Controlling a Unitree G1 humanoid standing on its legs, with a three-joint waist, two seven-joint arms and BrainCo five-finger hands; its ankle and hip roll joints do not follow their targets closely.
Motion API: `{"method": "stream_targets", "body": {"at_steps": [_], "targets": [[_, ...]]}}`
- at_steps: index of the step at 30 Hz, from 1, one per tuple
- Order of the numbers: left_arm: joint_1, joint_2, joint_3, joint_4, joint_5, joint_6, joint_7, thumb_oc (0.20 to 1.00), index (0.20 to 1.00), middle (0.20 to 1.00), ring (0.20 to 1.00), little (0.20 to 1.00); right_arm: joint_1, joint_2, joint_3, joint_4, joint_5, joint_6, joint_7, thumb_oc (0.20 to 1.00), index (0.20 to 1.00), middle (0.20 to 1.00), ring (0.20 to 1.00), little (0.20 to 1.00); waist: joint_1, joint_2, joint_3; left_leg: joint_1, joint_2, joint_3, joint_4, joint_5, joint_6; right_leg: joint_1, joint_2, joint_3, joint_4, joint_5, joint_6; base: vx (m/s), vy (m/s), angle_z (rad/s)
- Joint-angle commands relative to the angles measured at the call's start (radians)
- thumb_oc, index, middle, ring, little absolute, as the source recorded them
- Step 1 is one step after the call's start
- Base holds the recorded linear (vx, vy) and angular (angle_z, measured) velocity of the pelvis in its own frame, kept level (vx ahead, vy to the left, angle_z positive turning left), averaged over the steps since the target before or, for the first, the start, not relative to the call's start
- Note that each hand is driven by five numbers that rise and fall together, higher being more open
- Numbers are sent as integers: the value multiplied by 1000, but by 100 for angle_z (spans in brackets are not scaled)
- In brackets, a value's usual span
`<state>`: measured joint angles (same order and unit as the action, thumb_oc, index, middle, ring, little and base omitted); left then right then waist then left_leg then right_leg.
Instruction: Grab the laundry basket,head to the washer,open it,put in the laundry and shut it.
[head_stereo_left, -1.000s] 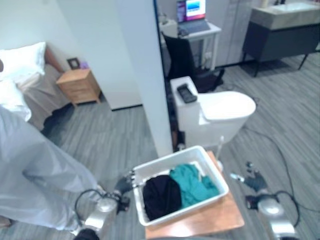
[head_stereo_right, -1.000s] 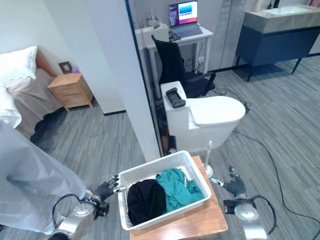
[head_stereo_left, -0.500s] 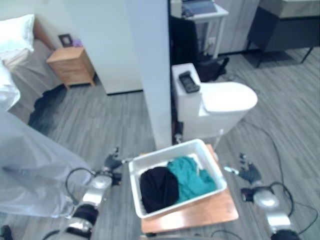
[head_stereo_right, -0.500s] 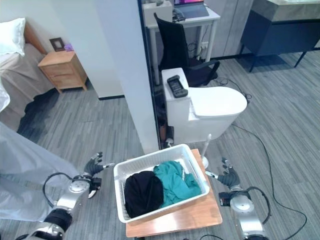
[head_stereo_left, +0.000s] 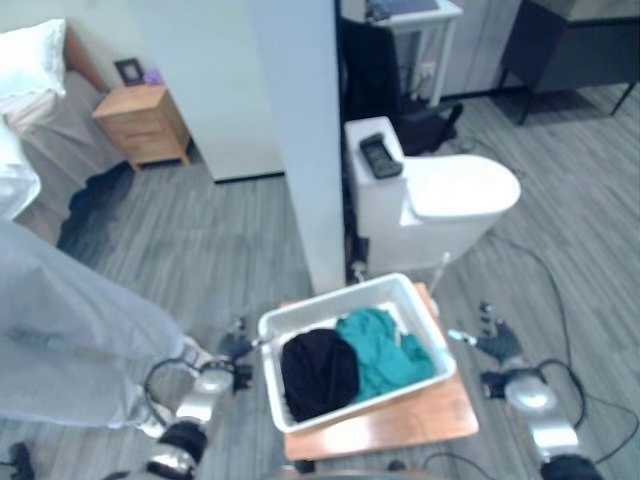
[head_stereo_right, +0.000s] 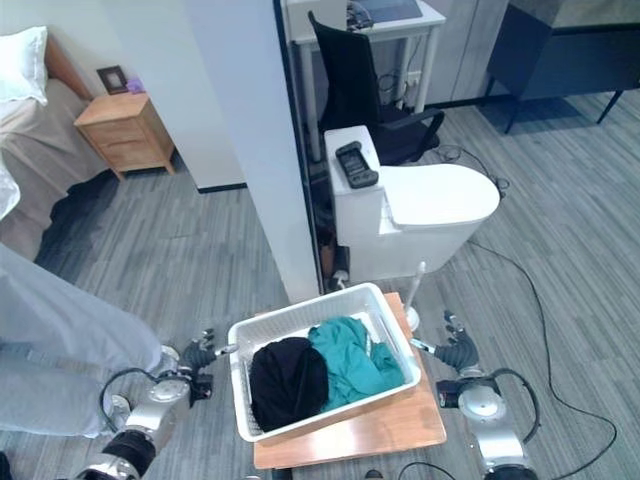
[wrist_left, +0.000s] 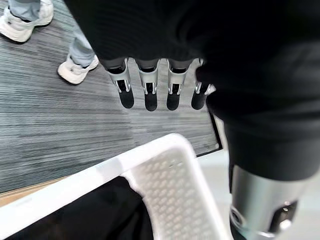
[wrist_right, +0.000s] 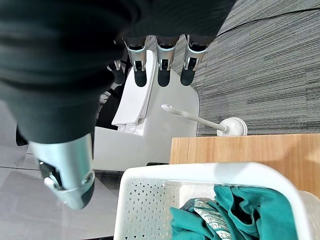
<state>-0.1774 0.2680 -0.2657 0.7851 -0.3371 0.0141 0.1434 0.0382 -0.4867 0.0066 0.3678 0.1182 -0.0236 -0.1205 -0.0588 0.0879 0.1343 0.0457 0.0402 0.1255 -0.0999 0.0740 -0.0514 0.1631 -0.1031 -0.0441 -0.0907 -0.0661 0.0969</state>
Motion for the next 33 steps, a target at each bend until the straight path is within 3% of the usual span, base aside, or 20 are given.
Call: {"method": "stream_targets", "body": {"at_steps": [1, 19, 33], "targets": [[-107, -11, -8, 75, -15, -27, -11, 1000, 1000, 1000, 1000, 1000, -68, -99, -22, -55, -14, -34, -15, 1000, 1000, 1000, 1000, 1000, 24, 9, 7, 65, -3, -75, 30, -97, -3, -109, 3, -67, 63, 59, 31, -36, 1, 1], [-280, -63, -63, 424, 86, -35, -7, 1000, 1000, 1000, 1000, 1000, -252, -115, 109, 8, -8, -64, -13, 1000, 1000, 1000, 1000, 1000, 31, 16, 78, -26, 1, -79, 53, -74, -5, -209, 11, -60, 85, 71, 22, -46, -2, 0], [-298, -91, -100, 429, 76, -47, -11, 1000, 1000, 1000, 1000, 1000, -239, -117, 117, 27, -44, -74, -27, 1000, 1000, 1000, 1000, 1000, 33, 4, 101, -62, 8, -86, 56, -61, -8, -239, 15, -67, 93, 75, 17, -22, -6, 1]]}}
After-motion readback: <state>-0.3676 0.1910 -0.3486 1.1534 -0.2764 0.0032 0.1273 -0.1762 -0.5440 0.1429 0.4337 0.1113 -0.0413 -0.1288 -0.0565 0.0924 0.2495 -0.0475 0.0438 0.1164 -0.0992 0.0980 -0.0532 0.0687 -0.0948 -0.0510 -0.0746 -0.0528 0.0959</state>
